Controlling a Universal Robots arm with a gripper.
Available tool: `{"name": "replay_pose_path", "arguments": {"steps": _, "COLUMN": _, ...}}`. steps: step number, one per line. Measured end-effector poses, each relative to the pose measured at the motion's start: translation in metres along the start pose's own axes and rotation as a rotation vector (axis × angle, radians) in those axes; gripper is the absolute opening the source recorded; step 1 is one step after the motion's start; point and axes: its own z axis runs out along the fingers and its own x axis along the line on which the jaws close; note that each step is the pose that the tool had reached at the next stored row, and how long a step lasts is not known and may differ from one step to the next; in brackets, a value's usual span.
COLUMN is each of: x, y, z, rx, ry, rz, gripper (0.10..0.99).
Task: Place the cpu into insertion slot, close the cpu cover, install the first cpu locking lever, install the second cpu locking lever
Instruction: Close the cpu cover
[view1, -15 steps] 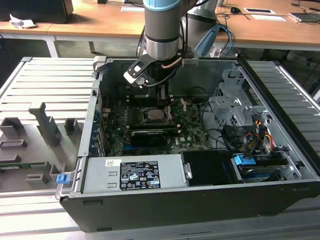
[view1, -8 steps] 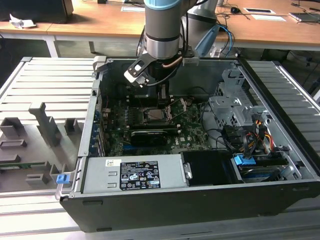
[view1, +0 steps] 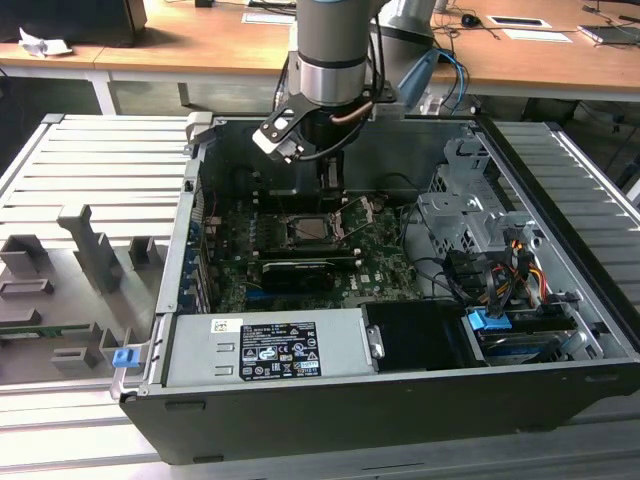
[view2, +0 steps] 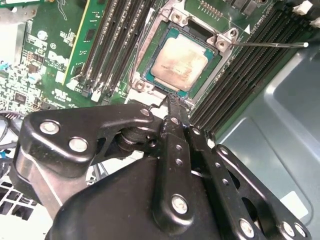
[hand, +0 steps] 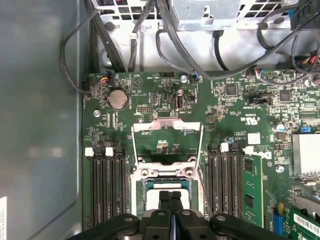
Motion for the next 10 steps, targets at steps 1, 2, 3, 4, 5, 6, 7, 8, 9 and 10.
{"name": "replay_pose_path", "arguments": {"steps": 1, "x": 0.0, "y": 0.0001, "z": -0.0012, "rx": 0.0, "ry": 0.0, "rz": 0.0, "gripper": 0.106}}
{"name": "replay_pose_path", "arguments": {"steps": 2, "x": 0.0, "y": 0.0004, "z": -0.0032, "rx": 0.0, "ry": 0.0, "rz": 0.0, "gripper": 0.106}}
{"name": "replay_pose_path", "arguments": {"steps": 3, "x": 0.0001, "y": 0.001, "z": -0.0044, "rx": 0.0, "ry": 0.0, "rz": 0.0, "gripper": 0.106}}
{"name": "replay_pose_path", "arguments": {"steps": 4, "x": 0.0001, "y": 0.0013, "z": -0.0047, "rx": 0.0, "ry": 0.0001, "rz": 0.0, "gripper": 0.106}}
{"name": "replay_pose_path", "arguments": {"steps": 5, "x": 0.0001, "y": 0.0017, "z": -0.0049, "rx": 0.0, "ry": 0.0002, "rz": 0.0, "gripper": 0.106}}
{"name": "replay_pose_path", "arguments": {"steps": 6, "x": 0.0002, "y": 0.0026, "z": -0.0049, "rx": 0.0, "ry": 0.0003, "rz": 0.0, "gripper": 0.106}}
{"name": "replay_pose_path", "arguments": {"steps": 7, "x": 0.0002, "y": 0.0042, "z": -0.005, "rx": 0.0, "ry": 0.0, "rz": 0.0, "gripper": 0.106}}
{"name": "replay_pose_path", "arguments": {"steps": 8, "x": 0.0002, "y": 0.0056, "z": -0.0049, "rx": 0.0, "ry": 0.0, "rz": 0.0, "gripper": 0.106}}
{"name": "replay_pose_path", "arguments": {"steps": 9, "x": 0.0002, "y": 0.0068, "z": -0.0049, "rx": 0.0, "ry": -0.0001, "rz": 0.0, "gripper": 0.106}}
{"name": "replay_pose_path", "arguments": {"steps": 10, "x": 0.0002, "y": 0.0081, "z": -0.0047, "rx": 0.0, "ry": 0.0, "rz": 0.0, "gripper": 0.106}}
